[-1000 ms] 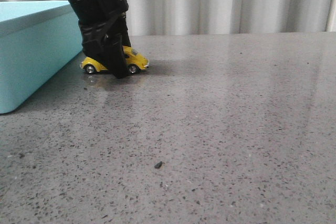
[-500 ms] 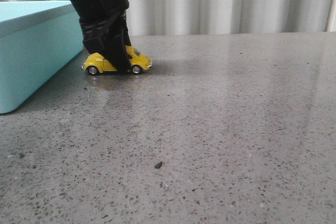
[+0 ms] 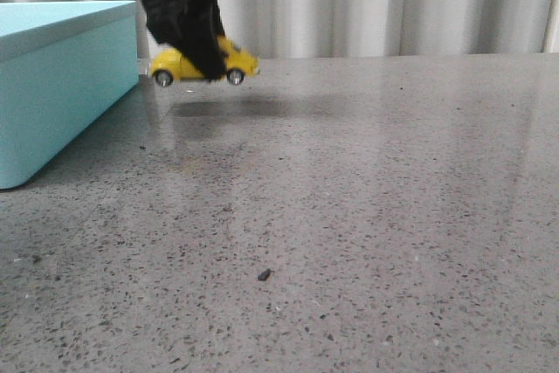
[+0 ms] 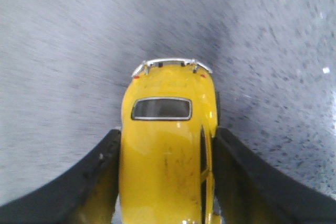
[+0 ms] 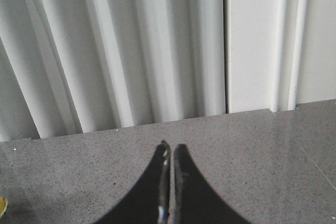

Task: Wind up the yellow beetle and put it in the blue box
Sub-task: 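Lift the yellow car off the table with the left gripper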

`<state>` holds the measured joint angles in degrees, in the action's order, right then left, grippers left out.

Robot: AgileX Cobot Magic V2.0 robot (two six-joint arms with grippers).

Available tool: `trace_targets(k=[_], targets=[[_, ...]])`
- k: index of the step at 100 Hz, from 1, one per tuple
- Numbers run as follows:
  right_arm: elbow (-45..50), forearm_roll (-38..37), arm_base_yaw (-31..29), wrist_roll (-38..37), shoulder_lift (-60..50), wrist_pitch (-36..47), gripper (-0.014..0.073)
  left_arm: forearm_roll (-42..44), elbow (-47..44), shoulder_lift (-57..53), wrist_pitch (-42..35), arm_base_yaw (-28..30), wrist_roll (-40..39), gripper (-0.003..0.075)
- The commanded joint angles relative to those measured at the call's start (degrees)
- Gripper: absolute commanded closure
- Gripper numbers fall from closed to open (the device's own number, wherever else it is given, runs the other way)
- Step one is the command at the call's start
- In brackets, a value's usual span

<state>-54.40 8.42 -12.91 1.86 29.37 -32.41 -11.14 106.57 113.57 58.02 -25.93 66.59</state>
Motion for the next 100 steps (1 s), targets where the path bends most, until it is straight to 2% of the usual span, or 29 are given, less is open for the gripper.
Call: trace_targets(k=[1,27,47,74,100], targets=[[-1.2,-0.4,-0.1,0.4,0.3,5.2,0.0654,-1.1,5.1,-4.0,0.7,-0.2,-1.7,0.0482],[-1.2,-0.5,-0.1,0.4,0.3,5.2,0.0654,-0.5,15.4,-7.1,8.7,0.0,-7.6,0.0482],[-1.2,-0.9,-0.1,0.4,1.1,5.6,0.0654,3.5,17.8,-10.3,13.5,1.6,-13.7,0.0482],[-1.2,-0.9,2.9,0.4,2.5,6.7,0.0654,18.3,17.8,-14.2,14.8,7.6,-32.5,0.0482],[-1.2,-0.9,3.2,0.4,2.5,7.3,0.0654,16.7,16.2,-14.7,14.8,15.7,-46.1,0.0482]])
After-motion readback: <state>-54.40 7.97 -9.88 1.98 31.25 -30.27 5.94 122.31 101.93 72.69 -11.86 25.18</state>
